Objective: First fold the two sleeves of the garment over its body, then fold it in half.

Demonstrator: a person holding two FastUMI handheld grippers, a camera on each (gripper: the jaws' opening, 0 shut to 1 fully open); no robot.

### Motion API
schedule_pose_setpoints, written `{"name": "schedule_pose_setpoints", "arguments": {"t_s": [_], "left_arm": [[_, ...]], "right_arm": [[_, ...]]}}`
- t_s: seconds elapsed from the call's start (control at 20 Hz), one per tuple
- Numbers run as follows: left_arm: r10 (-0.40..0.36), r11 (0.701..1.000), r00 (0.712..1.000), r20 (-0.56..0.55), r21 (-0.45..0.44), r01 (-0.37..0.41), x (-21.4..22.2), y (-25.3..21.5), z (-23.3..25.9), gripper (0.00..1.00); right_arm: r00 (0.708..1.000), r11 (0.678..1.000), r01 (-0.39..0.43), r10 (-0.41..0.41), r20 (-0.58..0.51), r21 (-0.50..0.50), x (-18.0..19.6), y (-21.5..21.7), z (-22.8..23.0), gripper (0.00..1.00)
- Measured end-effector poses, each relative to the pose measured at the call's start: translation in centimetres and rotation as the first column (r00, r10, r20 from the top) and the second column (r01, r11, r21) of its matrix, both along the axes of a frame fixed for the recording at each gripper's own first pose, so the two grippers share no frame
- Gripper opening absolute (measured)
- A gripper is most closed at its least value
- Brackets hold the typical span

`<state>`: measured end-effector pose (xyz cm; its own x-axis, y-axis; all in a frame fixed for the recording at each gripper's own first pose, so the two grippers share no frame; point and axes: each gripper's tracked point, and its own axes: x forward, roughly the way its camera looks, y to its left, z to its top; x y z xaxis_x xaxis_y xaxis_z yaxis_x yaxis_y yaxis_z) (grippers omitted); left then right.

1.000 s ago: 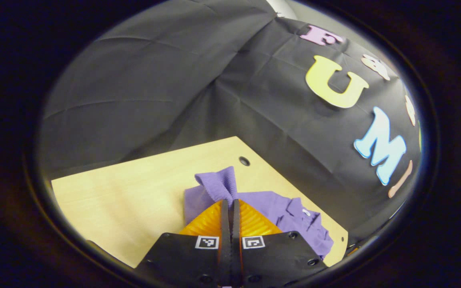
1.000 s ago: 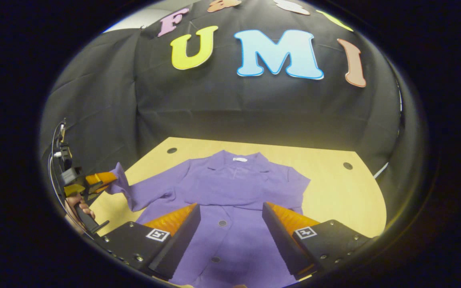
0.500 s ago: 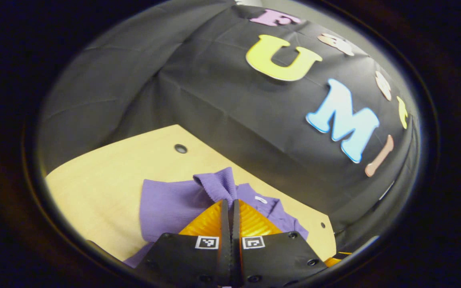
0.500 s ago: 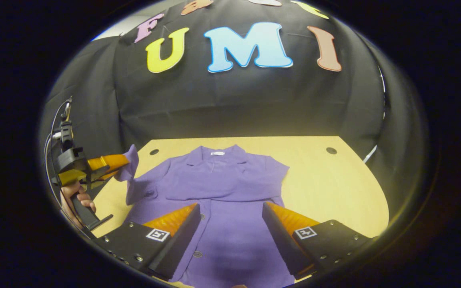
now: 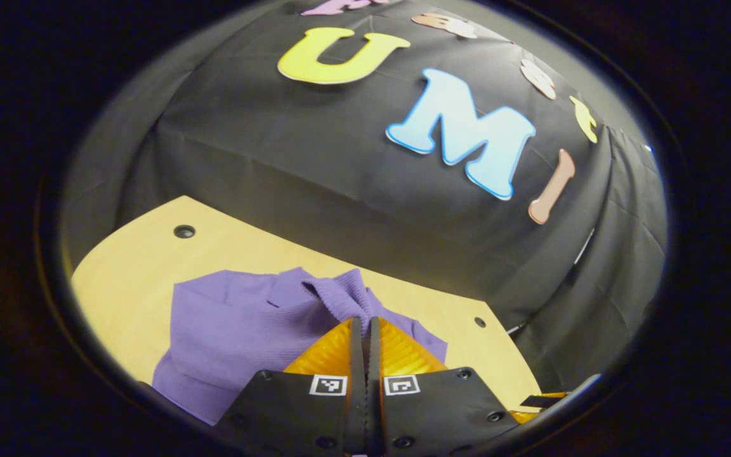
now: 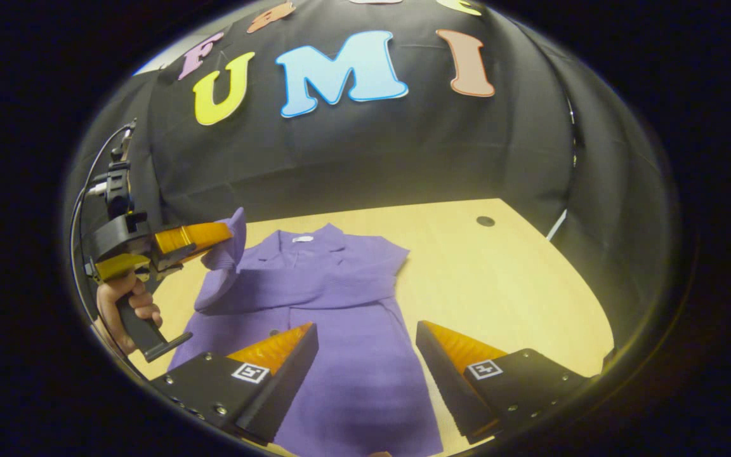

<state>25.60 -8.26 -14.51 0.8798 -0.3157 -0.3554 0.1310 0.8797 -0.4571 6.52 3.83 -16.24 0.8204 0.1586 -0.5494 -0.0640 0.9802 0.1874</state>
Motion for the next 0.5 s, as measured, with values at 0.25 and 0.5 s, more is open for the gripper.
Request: {"name": "schedule_pose_setpoints", "arguments": {"t_s": [0.25,0.5], "left_arm": [[-0.101,0.994,0.995,-0.018,0.047,0.102,-0.1,-5.4,-1.4,0.07],[-0.157,0.981,0.985,-0.064,0.104,0.163,-0.2,-8.8,-3.5,0.07]], "right_arm": [[1.0,1.0,0.018,-0.018,0.0,-0.02,-0.4,-2.1,-0.6,0.97],[1.0,1.0,0.013,-0.013,0.012,-0.019,-0.7,-3.3,-0.4,0.97]]}}
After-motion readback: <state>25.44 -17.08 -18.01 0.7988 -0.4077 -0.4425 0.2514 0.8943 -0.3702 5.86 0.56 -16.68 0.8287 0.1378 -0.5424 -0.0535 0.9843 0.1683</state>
